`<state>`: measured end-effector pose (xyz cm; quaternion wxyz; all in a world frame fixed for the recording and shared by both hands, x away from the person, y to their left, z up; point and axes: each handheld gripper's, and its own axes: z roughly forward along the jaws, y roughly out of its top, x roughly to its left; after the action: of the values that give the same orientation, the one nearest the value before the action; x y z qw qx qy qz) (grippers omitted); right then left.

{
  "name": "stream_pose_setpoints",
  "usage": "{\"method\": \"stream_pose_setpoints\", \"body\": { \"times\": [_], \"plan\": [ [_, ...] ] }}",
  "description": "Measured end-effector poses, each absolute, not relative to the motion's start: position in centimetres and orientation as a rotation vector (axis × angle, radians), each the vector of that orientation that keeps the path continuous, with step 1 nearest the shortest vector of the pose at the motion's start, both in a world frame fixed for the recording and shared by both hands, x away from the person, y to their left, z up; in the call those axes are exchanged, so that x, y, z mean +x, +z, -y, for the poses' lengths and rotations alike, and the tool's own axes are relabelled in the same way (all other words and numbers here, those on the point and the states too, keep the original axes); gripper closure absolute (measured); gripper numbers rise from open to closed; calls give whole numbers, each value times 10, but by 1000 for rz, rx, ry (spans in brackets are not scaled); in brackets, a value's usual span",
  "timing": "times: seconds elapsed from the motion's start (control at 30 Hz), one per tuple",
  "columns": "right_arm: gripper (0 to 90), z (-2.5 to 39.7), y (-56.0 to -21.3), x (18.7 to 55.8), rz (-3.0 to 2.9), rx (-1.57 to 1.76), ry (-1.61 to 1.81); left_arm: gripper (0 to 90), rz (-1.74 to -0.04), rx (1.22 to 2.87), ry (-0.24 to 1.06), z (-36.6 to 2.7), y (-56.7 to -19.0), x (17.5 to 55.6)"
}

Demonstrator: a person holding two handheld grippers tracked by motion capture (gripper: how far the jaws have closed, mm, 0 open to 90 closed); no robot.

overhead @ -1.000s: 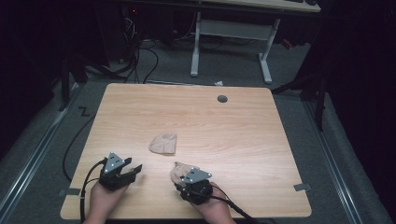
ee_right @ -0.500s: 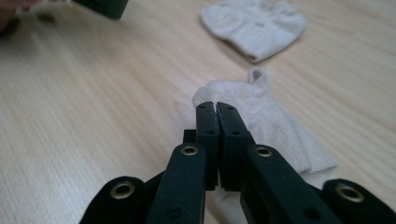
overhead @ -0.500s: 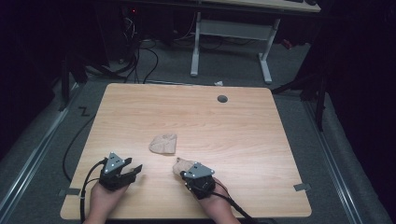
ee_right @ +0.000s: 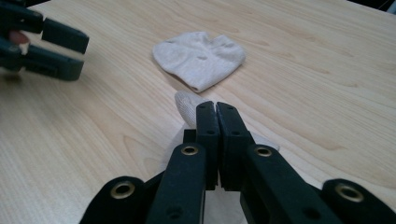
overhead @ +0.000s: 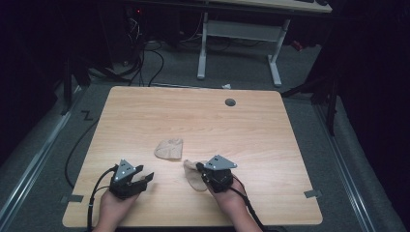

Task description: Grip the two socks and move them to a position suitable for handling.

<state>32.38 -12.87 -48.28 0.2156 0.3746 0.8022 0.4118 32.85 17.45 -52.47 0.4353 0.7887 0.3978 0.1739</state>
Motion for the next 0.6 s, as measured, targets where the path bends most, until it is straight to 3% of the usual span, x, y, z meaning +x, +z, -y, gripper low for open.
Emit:
{"method": "stream_pose_setpoints", "body": {
  "times": [0.6],
  "plan": [
    [892, 150, -489, 347, -2168, 1087, 1069, 461, -835, 2032, 331, -108, -521, 314]
  ]
}}
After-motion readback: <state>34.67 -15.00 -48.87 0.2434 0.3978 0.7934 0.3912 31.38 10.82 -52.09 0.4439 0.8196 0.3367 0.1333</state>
